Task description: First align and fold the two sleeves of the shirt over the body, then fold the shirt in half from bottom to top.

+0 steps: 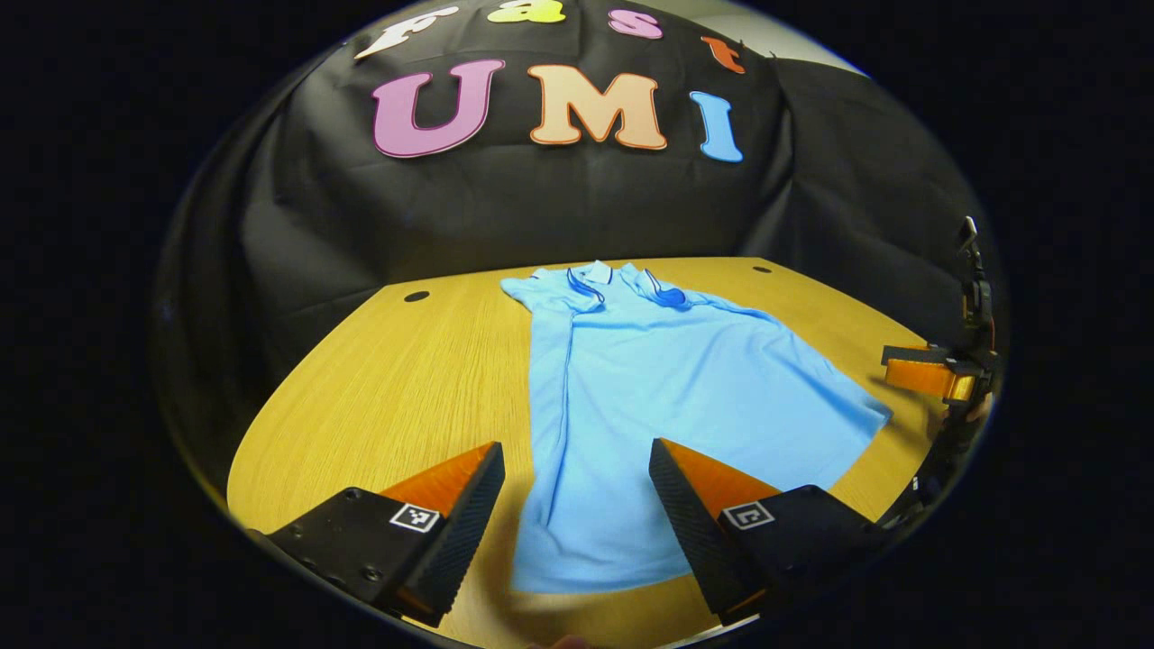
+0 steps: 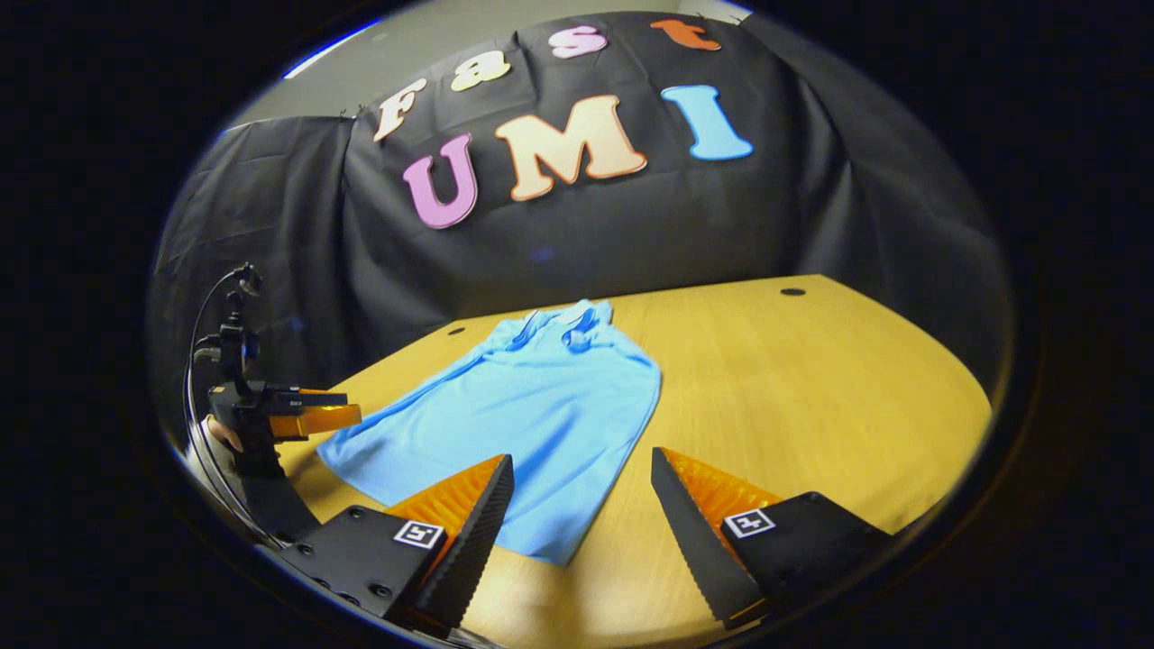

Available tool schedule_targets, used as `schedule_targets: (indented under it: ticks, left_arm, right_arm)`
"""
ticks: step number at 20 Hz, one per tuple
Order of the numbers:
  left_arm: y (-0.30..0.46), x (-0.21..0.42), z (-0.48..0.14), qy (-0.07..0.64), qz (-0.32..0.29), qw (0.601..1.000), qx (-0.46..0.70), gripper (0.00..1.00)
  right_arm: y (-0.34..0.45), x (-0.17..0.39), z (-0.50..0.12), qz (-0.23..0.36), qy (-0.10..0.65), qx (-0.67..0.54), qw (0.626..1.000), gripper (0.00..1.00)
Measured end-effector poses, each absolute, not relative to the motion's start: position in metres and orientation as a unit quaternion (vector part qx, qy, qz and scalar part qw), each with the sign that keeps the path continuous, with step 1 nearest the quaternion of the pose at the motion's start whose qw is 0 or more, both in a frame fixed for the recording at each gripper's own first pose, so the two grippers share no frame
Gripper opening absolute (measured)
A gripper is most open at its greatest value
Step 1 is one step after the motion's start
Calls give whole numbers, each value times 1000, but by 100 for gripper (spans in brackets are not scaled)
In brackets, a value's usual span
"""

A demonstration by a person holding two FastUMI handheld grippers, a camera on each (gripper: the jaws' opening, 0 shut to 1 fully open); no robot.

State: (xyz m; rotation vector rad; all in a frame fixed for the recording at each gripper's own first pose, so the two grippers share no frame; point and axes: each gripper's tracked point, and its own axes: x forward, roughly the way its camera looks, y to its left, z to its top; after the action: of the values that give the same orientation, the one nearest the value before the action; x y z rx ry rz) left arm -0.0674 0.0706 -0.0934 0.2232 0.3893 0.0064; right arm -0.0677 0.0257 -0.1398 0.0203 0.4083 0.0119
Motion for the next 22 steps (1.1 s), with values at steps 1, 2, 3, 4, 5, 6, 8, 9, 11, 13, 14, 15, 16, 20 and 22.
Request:
schedule_targets:
  ticks: [1, 2, 3, 4, 5, 6, 8, 9, 11, 13, 14, 15, 16, 20, 22]
  left_arm:
    - [73, -74, -96, 197, 5, 974, 115, 97]
    - [74, -80, -99, 202, 8, 972, 118, 98]
    - [75, -84, -101, 206, 9, 971, 120, 98]
    - [73, -89, -103, 209, 8, 970, 120, 97]
    - [73, -93, -104, 211, 8, 970, 120, 97]
    - [74, -96, -105, 213, 9, 970, 120, 97]
    - [72, -101, -109, 215, 10, 969, 118, 98]
    - [69, -103, -111, 217, 8, 969, 116, 97]
    - [68, -108, -118, 225, 6, 968, 113, 97]
    - [67, -110, -123, 232, 4, 966, 113, 98]
    - [68, -112, -127, 238, 5, 965, 113, 98]
    - [68, -114, -130, 245, 5, 963, 111, 97]
    - [68, -114, -130, 244, 4, 964, 107, 97]
    - [61, -111, -133, 247, -8, 964, 94, 94]
    - [54, -110, -134, 244, -18, 965, 93, 82]
  right_arm:
    - [30, -69, -144, 9, 211, 6, 977, 97]
    - [33, -71, -146, 11, 219, 0, 976, 97]
    - [35, -72, -148, 13, 225, -6, 974, 97]
    - [38, -74, -150, 15, 231, -10, 973, 97]
    - [41, -76, -154, 18, 238, -15, 971, 97]
    - [42, -78, -156, 19, 244, -22, 969, 97]
    - [46, -82, -161, 23, 252, -36, 967, 97]
    - [48, -84, -163, 25, 258, -42, 965, 97]
    - [49, -88, -169, 26, 266, -56, 962, 97]
    - [47, -90, -174, 25, 275, -64, 959, 97]
    - [49, -88, -174, 25, 274, -66, 959, 97]
    - [48, -88, -174, 25, 275, -65, 959, 97]
    - [48, -90, -174, 25, 275, -65, 959, 97]
    - [49, -91, -176, 27, 273, -72, 959, 97]
    - [43, -89, -175, 19, 270, -80, 959, 94]
